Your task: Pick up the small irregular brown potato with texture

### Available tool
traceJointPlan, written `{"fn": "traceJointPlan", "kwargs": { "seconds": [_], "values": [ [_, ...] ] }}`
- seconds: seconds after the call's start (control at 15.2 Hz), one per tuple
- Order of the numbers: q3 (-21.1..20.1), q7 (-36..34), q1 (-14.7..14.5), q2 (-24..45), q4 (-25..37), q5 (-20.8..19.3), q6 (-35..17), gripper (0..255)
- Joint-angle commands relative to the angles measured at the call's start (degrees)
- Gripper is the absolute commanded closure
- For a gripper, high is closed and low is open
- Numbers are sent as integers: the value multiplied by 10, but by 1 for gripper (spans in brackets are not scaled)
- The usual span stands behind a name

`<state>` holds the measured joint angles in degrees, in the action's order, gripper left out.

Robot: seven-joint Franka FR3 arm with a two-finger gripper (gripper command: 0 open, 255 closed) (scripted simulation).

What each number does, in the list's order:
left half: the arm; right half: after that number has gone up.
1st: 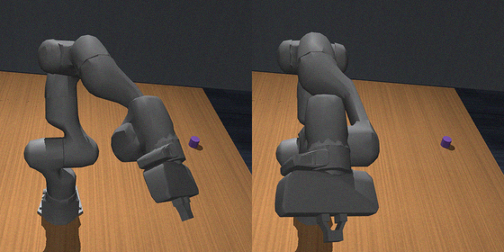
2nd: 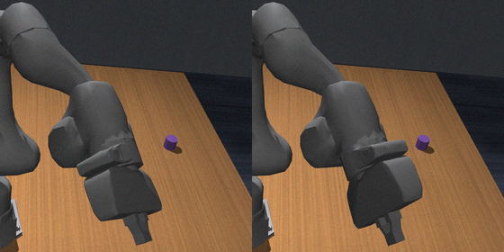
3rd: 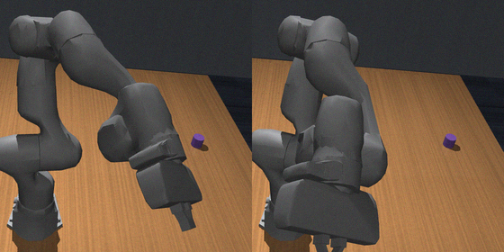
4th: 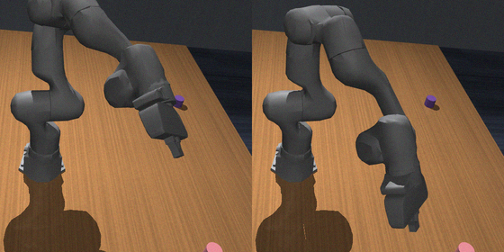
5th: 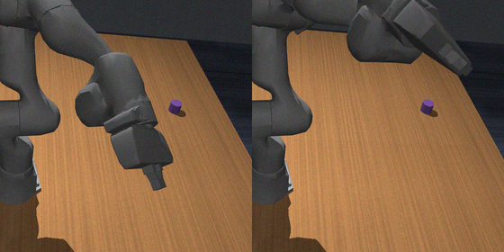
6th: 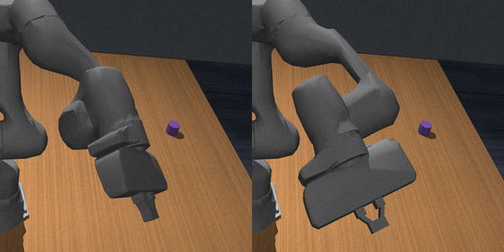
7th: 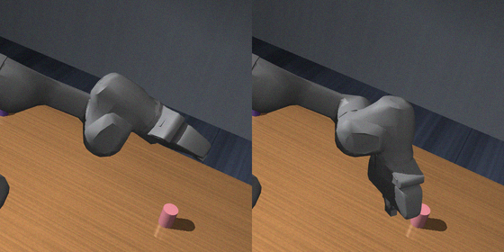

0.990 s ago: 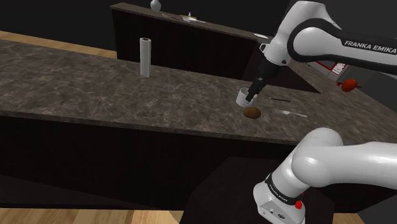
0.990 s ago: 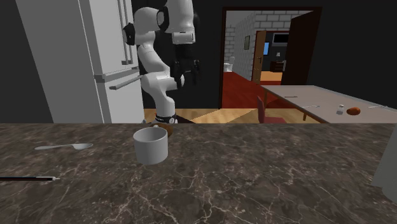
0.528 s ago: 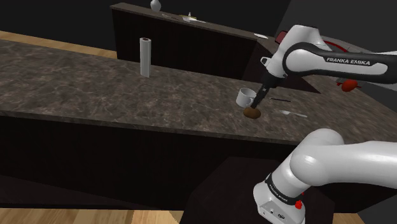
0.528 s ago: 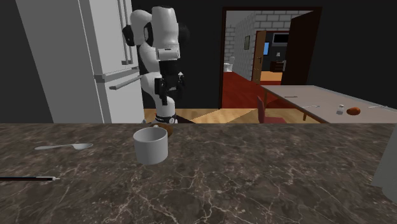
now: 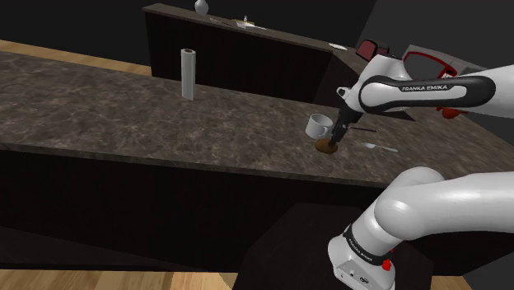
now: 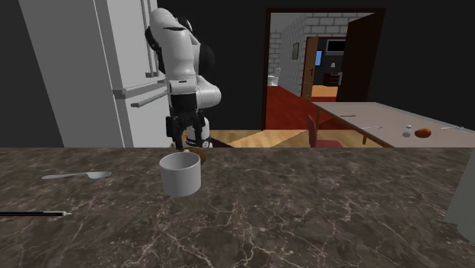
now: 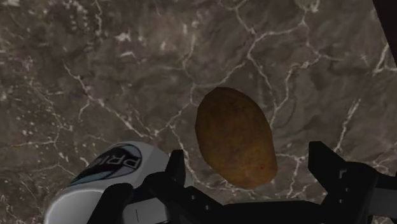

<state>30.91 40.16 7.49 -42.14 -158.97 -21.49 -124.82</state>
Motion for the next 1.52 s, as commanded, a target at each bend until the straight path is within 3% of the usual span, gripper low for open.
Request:
{"fn": "traceJointPlan", "kwargs": {
  "seconds": [0.0, 0.46, 0.53, 1.12, 1.45],
  "values": [
    [14, 11, 0, 16, -7, -8, -24, 0],
    [34, 11, -1, 49, -32, -20, -82, 0],
    [33, 11, 0, 47, -32, -20, -81, 255],
    [34, 11, -1, 49, -32, -20, -82, 255],
    [16, 10, 0, 19, -10, -9, -30, 255]
  ]
}}
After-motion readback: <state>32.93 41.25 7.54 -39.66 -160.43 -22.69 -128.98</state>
